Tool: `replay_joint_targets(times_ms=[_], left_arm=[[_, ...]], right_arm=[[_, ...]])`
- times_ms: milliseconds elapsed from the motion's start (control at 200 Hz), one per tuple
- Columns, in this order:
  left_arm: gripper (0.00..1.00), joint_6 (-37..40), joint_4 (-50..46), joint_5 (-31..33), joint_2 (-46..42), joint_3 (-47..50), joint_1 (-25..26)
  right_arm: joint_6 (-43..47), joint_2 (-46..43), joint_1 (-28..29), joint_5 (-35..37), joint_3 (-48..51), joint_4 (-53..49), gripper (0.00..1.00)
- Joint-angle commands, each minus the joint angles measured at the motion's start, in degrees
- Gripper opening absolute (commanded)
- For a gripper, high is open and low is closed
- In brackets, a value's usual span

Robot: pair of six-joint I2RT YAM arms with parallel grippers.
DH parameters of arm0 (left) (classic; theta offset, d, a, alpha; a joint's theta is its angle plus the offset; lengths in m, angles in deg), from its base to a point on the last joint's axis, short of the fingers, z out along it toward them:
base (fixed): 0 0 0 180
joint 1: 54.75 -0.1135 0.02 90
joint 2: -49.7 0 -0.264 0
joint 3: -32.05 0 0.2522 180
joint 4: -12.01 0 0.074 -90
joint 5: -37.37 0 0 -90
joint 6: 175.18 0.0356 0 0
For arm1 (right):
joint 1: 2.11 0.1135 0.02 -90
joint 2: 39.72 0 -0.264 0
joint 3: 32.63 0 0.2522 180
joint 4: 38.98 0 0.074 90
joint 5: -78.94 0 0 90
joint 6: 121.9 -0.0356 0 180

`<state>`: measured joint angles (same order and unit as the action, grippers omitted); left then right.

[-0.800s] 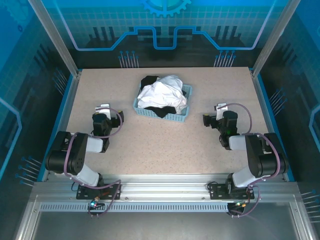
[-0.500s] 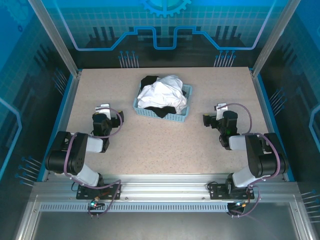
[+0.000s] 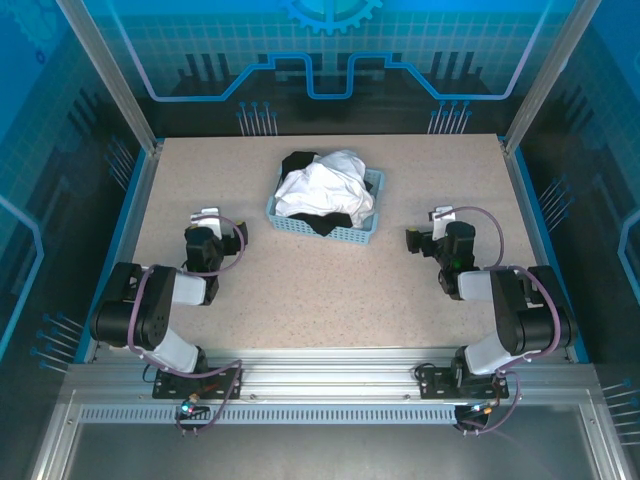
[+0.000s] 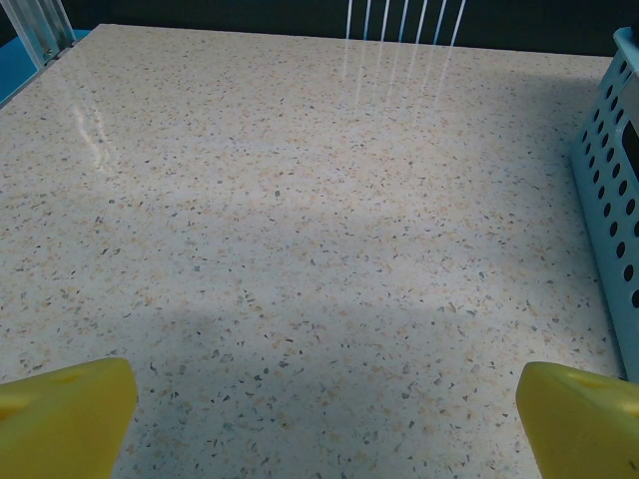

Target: Fold the inside-out t-shirt

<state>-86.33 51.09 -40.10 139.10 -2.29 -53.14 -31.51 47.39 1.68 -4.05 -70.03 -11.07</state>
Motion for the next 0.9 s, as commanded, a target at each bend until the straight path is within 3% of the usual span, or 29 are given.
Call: replay_joint_targets(times_ms=[0, 100, 200, 270, 365, 440, 520, 685, 895], left_arm=[[0.99, -0.2, 1.2, -0.9, -0.6, -0.5, -0.3], [0.99, -1.4, -3.6, 2.6, -4.9, -1.4, -0.3], [0.99, -1.9, -17.3, 3.0, -13.6, -5.2, -0.3], [0.99, -8.5, -27.8, 3.2, -17.9, -9.2, -0.4], [0.99, -13.0, -37.3, -7.6, -20.4, -13.6, -0.4], [0.99, -16.9, -39.4, -17.5, -21.0, -15.3, 0.0], [0.99, -21.2, -38.0, -22.0, -21.2, -15.2, 1.7], [0.99, -22.0, -40.6, -20.7, -19.9, -17.2, 6.1], [0.99, -20.4, -46.5, -18.3, -19.7, -18.5, 8.5]], right_arm=[[-0.5, -1.0, 0.2, -0.7, -0.8, 2.0, 1.0], [-1.1, -2.1, 0.6, 2.0, -1.4, 0.5, 1.0], [-5.5, -11.3, 0.2, 6.5, -6.4, -17.1, 1.0], [-13.1, -16.7, -1.9, 6.0, -7.9, -24.4, 1.0], [-14.2, -21.2, -1.4, -0.6, -10.6, -32.3, 0.97], [-10.9, -21.5, 5.9, -0.5, -14.2, -36.3, 0.97], [-7.4, -17.4, 15.0, 0.1, -20.4, -40.5, 0.97], [-3.7, -2.5, 26.8, 0.9, -36.2, -44.3, 0.97], [-5.8, 17.5, 29.4, 2.3, -54.6, -49.0, 0.93]])
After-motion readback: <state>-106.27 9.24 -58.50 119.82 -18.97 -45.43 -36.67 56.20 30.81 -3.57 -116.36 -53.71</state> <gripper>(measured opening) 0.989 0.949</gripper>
